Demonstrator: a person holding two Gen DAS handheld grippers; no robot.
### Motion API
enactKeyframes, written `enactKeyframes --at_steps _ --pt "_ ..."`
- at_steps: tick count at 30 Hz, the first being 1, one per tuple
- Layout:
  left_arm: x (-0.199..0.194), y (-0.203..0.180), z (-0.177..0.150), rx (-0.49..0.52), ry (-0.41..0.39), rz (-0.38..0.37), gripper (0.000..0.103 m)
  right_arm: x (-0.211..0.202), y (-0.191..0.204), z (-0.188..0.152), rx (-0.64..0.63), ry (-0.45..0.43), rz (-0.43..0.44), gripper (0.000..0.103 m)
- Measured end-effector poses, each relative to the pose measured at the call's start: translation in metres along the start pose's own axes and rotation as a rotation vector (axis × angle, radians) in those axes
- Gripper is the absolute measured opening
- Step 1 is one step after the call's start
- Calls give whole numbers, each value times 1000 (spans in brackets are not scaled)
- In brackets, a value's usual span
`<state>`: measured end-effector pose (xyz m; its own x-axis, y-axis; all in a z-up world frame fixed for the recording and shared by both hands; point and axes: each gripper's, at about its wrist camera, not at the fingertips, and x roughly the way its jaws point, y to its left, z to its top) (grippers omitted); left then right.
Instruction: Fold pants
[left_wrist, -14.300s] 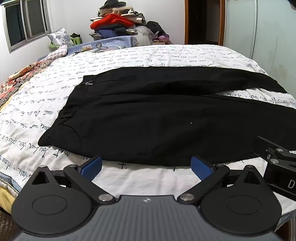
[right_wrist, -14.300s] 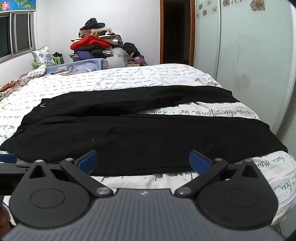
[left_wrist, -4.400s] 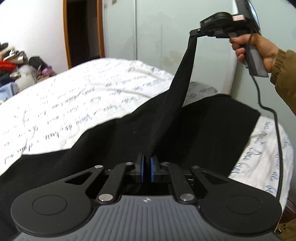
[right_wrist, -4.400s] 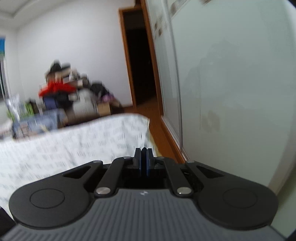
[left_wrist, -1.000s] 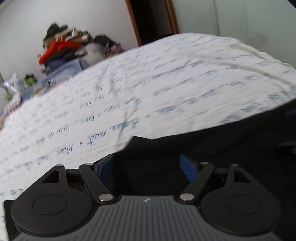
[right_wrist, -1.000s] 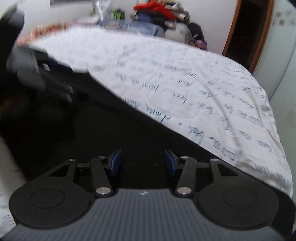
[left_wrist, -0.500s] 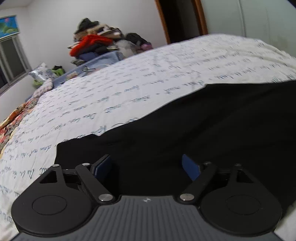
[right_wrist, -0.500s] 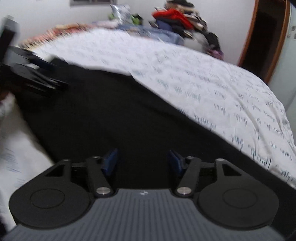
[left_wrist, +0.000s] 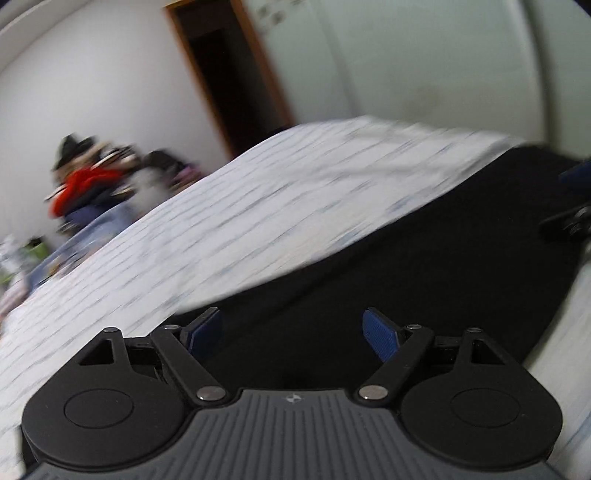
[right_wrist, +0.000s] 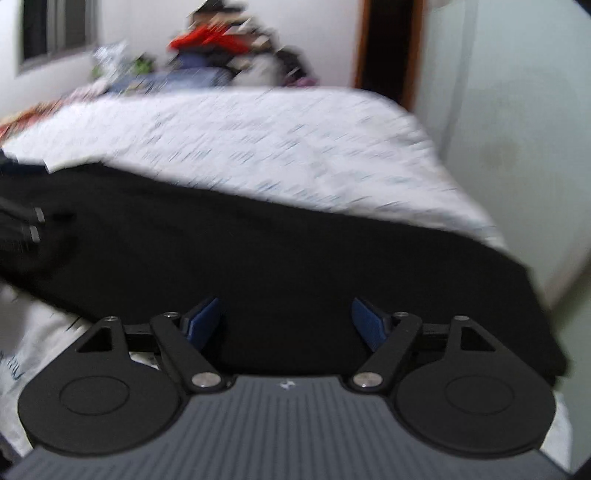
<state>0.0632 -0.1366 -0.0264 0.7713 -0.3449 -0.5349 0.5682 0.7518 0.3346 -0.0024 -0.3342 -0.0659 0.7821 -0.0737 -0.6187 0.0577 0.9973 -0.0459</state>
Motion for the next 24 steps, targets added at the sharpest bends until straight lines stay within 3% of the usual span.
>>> enactKeyframes --at_steps 2,3,6,10,16,20,24 --pt "11 -24 19 5 -11 -95 84 -6 -17 -7 61 -6 -68 86" --pt "18 -37 26 11 -4 -124 84 -4 -25 -14 64 33 -84 86" --pt "34 -70 33 52 13 -168 84 -21 -39 -24 66 29 -83 85" --pt "42 -92 31 73 8 -167 83 -59 -99 -35 385 -90 -106 86" --pt "47 -89 30 47 9 -175 84 -61 -174 -78 879 -142 55 85" --pt "43 -86 31 33 15 -179 84 -46 -191 -96 1047 -168 127 85" --pt "39 -86 34 35 12 -200 84 -35 -198 -97 1120 -208 83 74"
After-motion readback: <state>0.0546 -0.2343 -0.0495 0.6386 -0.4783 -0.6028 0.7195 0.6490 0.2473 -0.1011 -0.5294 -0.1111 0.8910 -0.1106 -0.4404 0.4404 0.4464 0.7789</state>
